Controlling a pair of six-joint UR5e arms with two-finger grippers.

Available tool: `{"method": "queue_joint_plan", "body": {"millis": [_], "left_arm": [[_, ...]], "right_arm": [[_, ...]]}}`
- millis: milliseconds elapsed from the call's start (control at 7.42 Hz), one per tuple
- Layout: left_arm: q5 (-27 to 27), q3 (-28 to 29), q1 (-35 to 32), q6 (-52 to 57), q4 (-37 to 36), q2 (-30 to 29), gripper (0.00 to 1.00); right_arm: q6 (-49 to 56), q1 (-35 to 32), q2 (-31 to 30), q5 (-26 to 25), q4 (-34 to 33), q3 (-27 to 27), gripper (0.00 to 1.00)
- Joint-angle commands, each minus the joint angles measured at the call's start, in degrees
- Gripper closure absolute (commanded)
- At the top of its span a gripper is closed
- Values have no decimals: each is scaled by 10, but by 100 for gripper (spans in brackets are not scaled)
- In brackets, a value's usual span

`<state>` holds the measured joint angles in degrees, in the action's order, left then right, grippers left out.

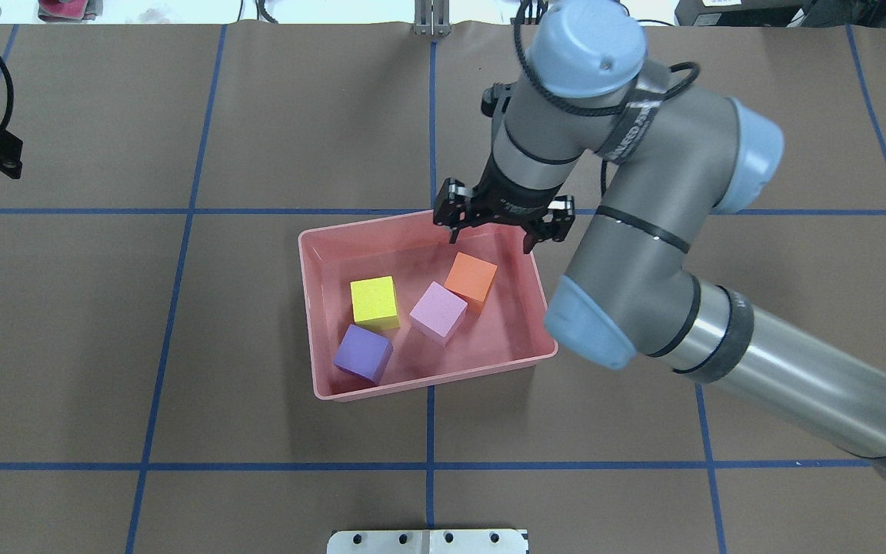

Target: Place blocks into pink bin with both arms

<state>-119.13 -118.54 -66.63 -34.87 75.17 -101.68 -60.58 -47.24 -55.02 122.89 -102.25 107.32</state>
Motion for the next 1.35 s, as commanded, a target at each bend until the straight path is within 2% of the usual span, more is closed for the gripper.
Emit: {"method": "queue_joint_plan", "body": {"millis": [0,270,404,539,674,809,1079,1213], "left_arm": [[-3,3,-31,65,-5,14,0],[-8,5,-58,164,-10,63,0],[-25,22,-104,222,-8,85,0],[-96,75,-162,318,-6,95,0],[-128,125,-206,405,-6,97,0],[-126,141,-229,436,-5,126,0],[-124,195,-246,436,75,144,0],[-124,197,-249,436,81,162,0]], "right_arm": [[272,-135,-125,3,-37,47,0],[526,-263,-178,5,-78,15,0],[595,-318,-202,26,-76,-13,0],[676,-362,-244,62,-59,-55,0],[726,-396,-293,78,-12,-75,0],[726,-408,-329,77,27,-89,0],[723,-423,-341,47,39,-100,0],[723,-434,-341,50,38,-100,0]]}}
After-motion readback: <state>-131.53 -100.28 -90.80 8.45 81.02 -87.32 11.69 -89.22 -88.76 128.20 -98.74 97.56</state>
